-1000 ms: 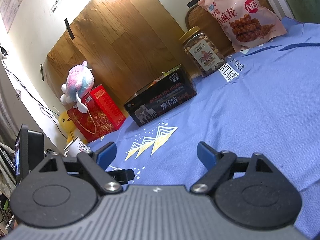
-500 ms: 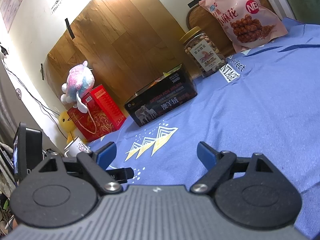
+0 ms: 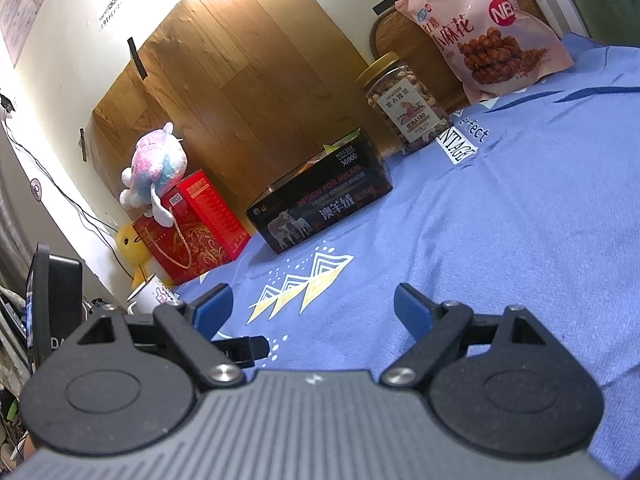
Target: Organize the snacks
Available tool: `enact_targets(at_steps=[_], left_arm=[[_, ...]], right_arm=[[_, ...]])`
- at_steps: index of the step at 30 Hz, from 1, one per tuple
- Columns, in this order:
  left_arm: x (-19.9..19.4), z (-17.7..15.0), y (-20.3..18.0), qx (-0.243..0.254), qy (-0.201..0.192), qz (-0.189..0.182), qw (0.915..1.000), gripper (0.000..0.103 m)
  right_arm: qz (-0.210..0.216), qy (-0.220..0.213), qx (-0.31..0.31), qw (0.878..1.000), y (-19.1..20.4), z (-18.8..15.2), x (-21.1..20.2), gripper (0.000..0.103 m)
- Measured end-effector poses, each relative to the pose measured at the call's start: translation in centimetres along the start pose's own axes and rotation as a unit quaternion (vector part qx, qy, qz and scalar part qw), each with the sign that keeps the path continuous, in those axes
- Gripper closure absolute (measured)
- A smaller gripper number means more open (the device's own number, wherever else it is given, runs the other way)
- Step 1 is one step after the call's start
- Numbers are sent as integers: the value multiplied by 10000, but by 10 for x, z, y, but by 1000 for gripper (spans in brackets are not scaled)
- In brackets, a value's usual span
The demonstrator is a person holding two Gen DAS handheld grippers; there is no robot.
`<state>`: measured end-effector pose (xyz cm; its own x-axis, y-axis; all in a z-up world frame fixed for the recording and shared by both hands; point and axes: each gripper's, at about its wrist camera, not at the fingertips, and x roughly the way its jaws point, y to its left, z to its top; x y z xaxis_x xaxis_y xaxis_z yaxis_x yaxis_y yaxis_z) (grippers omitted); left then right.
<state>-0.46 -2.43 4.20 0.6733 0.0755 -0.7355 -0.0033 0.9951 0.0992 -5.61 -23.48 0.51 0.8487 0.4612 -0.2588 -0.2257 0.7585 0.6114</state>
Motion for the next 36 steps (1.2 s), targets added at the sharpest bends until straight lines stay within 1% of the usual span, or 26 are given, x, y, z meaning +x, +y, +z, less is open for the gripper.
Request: enact_targets(at_steps=[21,25,28,32,33,36], left_arm=[[1,5,-4,91,-46,99,9999,0],[-1,9,-5,77,-172,129,9997,0],[-1,13,-8,73,-240,35,9997,0],[-1,11,-16,50,-389,-136,9991,0],[-1,10,-18,61,-449,-134,9989,0],[-4,10,-27,191,-701,70,9973,0]], right_arm=[[-32,22,-4,10000,-1,3,3,13],[-140,-10,-33,9999,-3,6,2,13],[-267,-76,-102,9996,-6,8,-3,13],[-559,-191,-205,9980,-11,7,-14,13],[-627,-203,-211,9976,-12,7,-15,13],[-867,-238,-178,9958,-19,7,-22,13]])
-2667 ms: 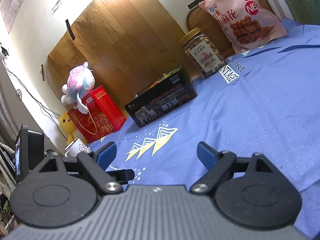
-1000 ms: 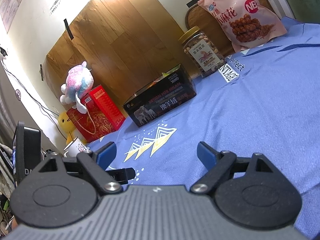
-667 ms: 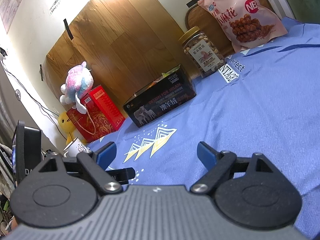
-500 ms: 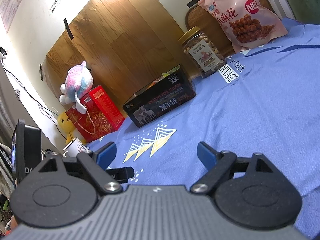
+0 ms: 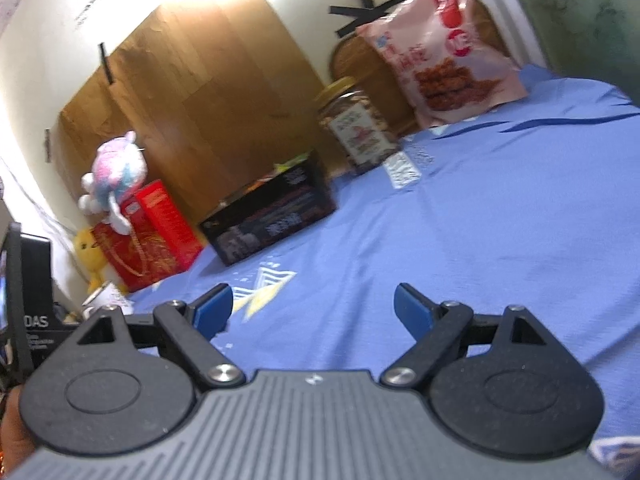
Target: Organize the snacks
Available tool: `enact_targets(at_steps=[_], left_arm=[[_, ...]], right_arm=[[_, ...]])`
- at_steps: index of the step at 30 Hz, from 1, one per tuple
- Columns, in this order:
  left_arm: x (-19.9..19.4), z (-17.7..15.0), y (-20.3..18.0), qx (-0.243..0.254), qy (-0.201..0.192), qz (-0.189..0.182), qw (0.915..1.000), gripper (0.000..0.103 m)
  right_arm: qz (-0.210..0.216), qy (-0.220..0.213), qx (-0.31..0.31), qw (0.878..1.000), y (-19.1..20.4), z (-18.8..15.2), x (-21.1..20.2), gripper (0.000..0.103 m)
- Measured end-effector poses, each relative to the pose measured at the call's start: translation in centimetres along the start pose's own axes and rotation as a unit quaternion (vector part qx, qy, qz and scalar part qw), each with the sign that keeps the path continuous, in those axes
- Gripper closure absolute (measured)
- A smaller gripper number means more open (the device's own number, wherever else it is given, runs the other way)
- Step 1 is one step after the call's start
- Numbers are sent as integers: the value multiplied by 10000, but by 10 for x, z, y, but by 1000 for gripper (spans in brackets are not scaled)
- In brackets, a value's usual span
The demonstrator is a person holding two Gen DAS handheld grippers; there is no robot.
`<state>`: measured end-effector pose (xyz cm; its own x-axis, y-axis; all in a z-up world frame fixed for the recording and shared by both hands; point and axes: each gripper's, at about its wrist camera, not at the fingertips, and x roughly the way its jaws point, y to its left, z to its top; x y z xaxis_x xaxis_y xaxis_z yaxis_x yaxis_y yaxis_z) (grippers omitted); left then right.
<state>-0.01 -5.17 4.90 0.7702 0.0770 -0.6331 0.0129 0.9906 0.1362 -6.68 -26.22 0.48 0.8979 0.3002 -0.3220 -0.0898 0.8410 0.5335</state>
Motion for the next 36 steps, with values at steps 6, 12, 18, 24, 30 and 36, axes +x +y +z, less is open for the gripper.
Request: enact_targets(at_steps=[6,12,18,24,30,36], left_arm=[[-3,13,-13,241,-481,103,9985,0],[5,27,-32,465,-659,-167,9966,0],[15,34,-42,473,-471,-634,9957,0],[21,34,-41,409,-289,-694,9963,0],[23,28,-29,334,-132,-508,9981,0],[22,26,-22,359,-77,-366,9987,0]], right_arm=[[-404,-139,4,9991,-11,3,-9,12],[-871,-158,102,9960,-24,0,-17,12],[-1067,-197,20,9941,-21,0,-20,12],[-1021,-177,-98,9946,-15,1,-19,12],[-891,-62,-120,9959,-12,-3,-17,12],[-830,-39,-110,9965,-10,-4,-19,12]])
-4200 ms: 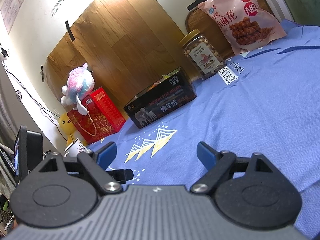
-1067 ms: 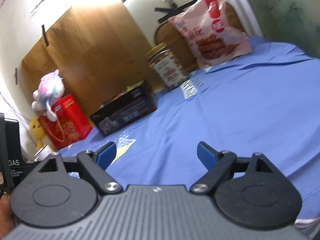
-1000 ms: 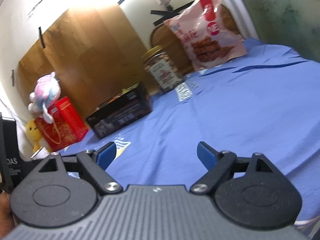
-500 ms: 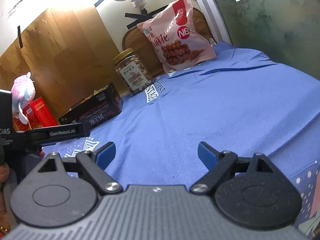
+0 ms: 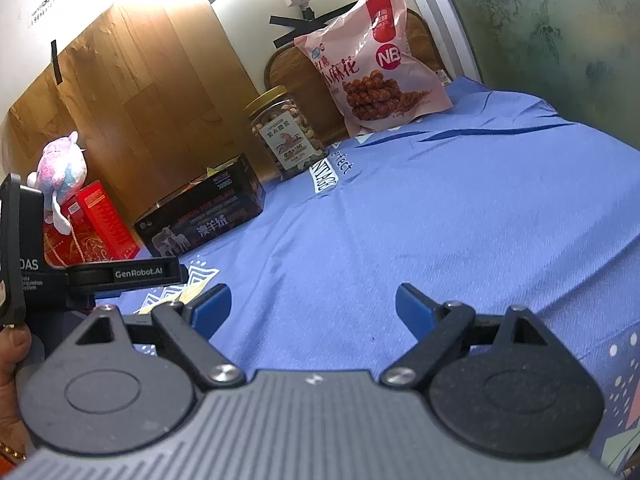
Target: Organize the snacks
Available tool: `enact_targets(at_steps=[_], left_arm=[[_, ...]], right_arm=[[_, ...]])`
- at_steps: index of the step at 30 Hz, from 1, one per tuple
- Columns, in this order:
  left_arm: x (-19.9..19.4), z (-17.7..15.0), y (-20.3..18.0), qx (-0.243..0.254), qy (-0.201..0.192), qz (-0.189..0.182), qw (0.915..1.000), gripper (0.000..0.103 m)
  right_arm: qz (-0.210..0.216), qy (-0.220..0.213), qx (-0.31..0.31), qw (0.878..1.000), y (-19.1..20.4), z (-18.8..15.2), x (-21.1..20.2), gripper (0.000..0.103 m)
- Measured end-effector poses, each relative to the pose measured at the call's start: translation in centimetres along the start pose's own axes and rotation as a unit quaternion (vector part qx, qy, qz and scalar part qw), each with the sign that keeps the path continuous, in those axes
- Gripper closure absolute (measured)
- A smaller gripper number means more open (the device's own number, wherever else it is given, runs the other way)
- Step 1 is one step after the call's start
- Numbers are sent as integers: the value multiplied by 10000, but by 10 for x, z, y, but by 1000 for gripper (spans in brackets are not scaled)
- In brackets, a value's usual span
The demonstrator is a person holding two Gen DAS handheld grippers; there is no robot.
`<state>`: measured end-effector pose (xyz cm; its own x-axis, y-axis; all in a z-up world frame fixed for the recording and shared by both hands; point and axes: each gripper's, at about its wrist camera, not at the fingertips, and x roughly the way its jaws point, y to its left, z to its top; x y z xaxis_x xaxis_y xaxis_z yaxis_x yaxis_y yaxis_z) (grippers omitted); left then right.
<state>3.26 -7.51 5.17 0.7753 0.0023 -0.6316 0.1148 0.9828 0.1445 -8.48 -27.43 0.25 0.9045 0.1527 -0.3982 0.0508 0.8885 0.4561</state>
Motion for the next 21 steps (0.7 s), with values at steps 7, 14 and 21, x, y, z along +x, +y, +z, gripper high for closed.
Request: enact_targets(at_steps=[7,14,21], left_arm=[[-7,-1,0,23,-31,-24,10000,0],[-9,-2,0,6,41,-120,9999,0],[-12,-1,1,-31,1,-147,9999,0]], right_arm=[[60,41,-19,10000,2,-2,1,12],[93,56,-31,9999,2,-2,1,12],[82,39,-21,10000,2,-3,-1,12]])
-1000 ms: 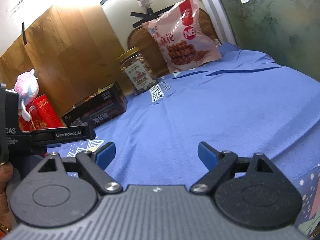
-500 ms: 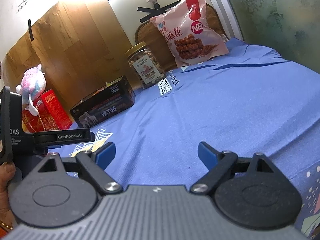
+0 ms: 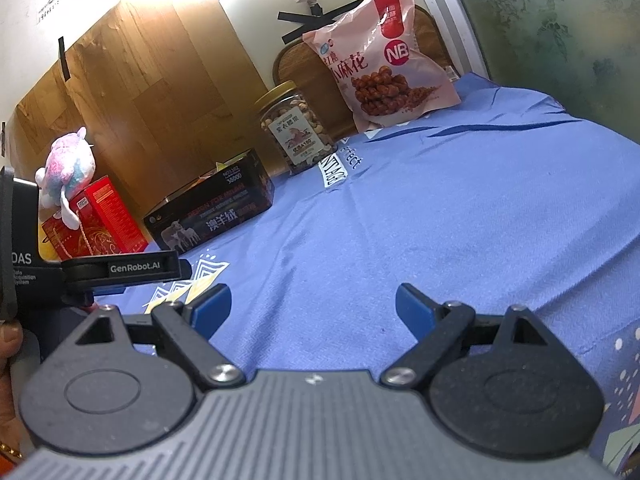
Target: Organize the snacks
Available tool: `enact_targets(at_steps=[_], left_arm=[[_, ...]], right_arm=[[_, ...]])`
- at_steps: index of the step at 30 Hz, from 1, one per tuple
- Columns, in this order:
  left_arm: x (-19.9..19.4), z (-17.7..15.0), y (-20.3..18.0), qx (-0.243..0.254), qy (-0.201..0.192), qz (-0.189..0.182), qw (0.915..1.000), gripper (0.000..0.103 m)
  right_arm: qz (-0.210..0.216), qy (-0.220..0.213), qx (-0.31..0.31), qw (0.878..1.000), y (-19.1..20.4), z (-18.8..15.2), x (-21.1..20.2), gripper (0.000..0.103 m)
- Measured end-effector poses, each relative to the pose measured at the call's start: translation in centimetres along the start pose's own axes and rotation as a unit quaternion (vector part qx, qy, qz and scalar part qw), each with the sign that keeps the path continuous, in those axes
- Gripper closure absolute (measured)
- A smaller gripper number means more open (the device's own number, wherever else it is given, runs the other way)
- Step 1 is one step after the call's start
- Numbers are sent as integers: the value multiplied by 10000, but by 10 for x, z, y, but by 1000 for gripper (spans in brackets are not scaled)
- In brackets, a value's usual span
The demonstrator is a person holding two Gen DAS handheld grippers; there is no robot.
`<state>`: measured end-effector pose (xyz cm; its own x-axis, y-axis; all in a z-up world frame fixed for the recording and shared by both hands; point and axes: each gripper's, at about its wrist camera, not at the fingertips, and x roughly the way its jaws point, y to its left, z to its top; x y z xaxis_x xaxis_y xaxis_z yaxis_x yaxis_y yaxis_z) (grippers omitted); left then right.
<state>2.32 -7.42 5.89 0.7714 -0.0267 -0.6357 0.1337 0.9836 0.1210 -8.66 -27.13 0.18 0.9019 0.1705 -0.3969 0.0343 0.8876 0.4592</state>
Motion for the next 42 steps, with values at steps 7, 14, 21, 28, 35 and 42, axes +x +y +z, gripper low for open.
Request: enact_targets(at_steps=[7,14,21,28,35,42], left_arm=[[-1,1,5,-75,13,29,10000,0],[-5,1,12,-183,-17,67,9998,0],[-5,-6,23,-236,96,58,9997,0],[-6,-10,35,-381,149,78,9991,0],[-8,-14,43,-360,139,68,9992,0],[-9,-19,54,-420,129,90,9990,0]], right_arm=[[31,21,-31,10000,2,-1,0,12],[40,45,-99,9999,7,-2,-1,12],[64,14,-193,9998,16,-5,-5,12],[131,78,-290,9995,24,-5,1,12],[89,60,-352,9993,30,-7,-1,12],[144,51,-531,9985,40,-7,2,12]])
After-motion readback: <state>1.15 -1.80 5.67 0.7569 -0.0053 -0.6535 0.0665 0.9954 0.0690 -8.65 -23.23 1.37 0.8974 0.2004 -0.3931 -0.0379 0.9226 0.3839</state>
